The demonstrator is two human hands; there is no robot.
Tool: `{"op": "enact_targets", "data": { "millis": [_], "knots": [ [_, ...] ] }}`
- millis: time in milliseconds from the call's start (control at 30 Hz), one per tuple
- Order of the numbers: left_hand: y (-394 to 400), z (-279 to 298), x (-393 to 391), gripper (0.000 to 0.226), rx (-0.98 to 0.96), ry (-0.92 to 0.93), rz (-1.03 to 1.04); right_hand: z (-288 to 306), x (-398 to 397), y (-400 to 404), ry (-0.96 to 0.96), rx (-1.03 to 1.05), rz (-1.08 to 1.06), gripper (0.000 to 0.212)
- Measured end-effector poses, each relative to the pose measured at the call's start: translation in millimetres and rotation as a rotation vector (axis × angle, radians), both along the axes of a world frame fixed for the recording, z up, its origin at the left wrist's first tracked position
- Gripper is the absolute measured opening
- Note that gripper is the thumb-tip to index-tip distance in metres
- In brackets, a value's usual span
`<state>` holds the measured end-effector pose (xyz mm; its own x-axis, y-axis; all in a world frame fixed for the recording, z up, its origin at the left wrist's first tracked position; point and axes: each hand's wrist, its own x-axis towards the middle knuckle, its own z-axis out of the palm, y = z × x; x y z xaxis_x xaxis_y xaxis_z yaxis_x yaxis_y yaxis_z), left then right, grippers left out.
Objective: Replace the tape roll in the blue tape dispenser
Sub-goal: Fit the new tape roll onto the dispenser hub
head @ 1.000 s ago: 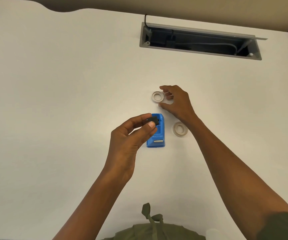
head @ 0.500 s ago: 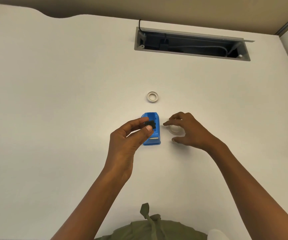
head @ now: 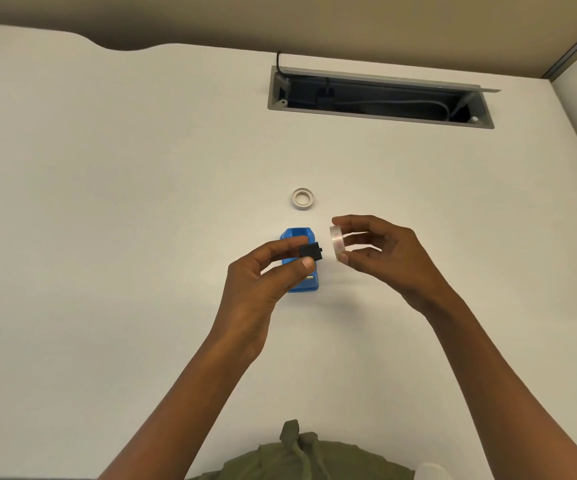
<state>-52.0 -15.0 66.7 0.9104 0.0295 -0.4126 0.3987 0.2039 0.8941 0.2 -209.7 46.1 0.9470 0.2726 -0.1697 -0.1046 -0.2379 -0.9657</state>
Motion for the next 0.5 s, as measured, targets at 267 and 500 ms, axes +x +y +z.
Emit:
{"op": "enact_targets", "data": {
  "millis": [267,500],
  "knots": [
    [-7,10,1,0.030,0.040,-0.041,-0.013,19,-14,10,0.017,0.170,0.076,0.041],
    [-8,14,1,0.028,0.070,-0.052,-0.010,23,-17,11,-0.027,0.210,0.108,0.041]
  ]
}}
